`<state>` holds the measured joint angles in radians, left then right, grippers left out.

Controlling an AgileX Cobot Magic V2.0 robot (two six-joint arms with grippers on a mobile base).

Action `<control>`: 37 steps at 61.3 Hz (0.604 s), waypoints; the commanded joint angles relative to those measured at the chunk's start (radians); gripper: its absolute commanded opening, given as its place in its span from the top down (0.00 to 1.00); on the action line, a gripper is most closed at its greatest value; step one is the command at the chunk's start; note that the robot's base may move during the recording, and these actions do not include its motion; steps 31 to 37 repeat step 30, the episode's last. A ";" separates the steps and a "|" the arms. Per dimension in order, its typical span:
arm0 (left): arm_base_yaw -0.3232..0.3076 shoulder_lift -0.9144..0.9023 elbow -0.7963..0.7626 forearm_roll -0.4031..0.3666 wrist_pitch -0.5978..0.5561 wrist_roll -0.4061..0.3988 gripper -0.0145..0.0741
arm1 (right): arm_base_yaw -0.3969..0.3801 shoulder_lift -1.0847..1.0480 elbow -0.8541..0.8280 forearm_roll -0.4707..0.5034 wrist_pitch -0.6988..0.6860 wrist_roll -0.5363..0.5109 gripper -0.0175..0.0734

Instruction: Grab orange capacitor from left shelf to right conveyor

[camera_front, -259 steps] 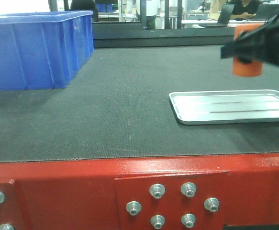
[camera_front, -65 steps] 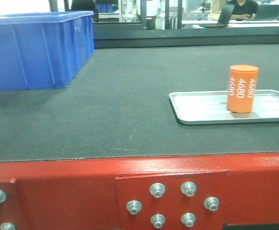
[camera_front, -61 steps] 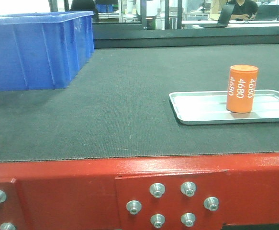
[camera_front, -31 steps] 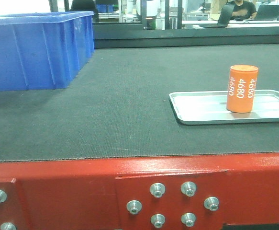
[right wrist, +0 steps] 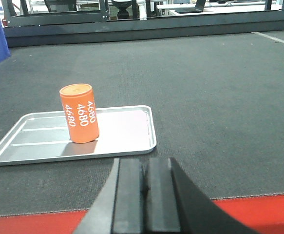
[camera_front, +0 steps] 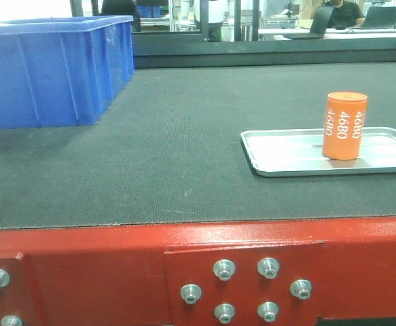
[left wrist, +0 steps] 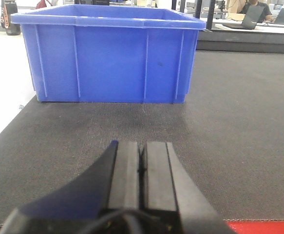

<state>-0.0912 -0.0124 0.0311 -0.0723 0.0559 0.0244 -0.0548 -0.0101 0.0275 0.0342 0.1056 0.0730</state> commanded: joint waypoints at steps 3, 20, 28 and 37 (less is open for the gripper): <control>-0.006 -0.013 -0.004 -0.002 -0.085 0.000 0.98 | -0.007 -0.015 -0.003 0.001 -0.097 0.001 0.77; -0.006 -0.013 -0.004 -0.002 -0.085 0.000 0.98 | -0.007 -0.015 -0.003 0.001 -0.097 0.001 0.77; -0.006 -0.013 -0.004 -0.002 -0.085 0.000 0.98 | -0.007 -0.015 -0.003 0.001 -0.097 0.001 0.77; -0.006 -0.013 -0.004 -0.002 -0.085 0.000 0.98 | -0.007 -0.015 -0.003 0.001 -0.097 0.001 0.77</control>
